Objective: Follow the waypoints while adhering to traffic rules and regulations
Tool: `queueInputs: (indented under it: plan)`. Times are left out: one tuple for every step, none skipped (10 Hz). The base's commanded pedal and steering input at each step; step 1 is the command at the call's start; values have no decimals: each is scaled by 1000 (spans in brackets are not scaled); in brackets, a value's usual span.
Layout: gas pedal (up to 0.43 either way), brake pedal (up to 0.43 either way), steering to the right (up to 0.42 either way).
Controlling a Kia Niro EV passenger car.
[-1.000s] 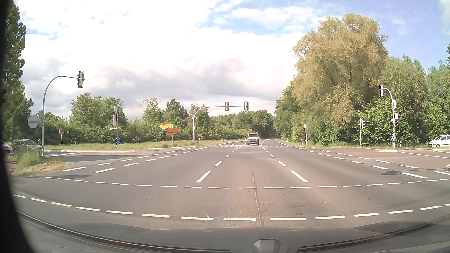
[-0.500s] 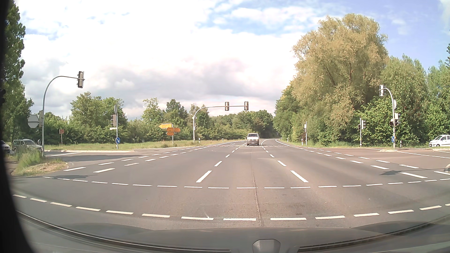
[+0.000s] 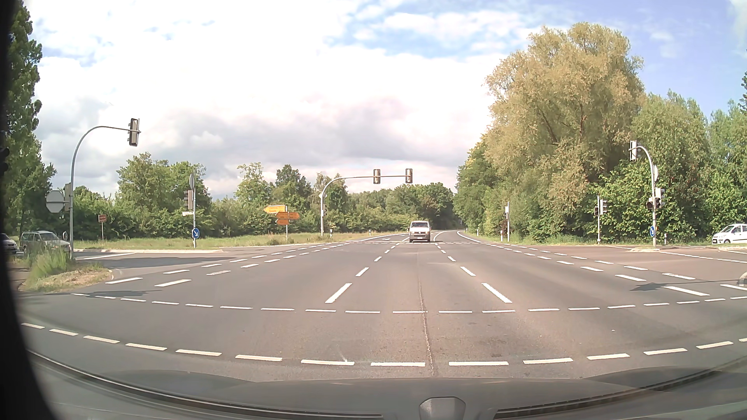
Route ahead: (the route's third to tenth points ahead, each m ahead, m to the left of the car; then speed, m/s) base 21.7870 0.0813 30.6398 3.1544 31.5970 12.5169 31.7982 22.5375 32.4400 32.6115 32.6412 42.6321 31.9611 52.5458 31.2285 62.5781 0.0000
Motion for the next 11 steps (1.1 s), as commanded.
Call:
queueInputs:
  plan:
    - [0,262,7]
    - [0,262,7]
    - [0,262,7]
    - [0,262,7]
    - [0,262,7]
    - [0,262,7]
    - [0,262,7]
    - [0,262,7]
    - [0,262,7]
    - [0,262,7]
    - [0,262,7]
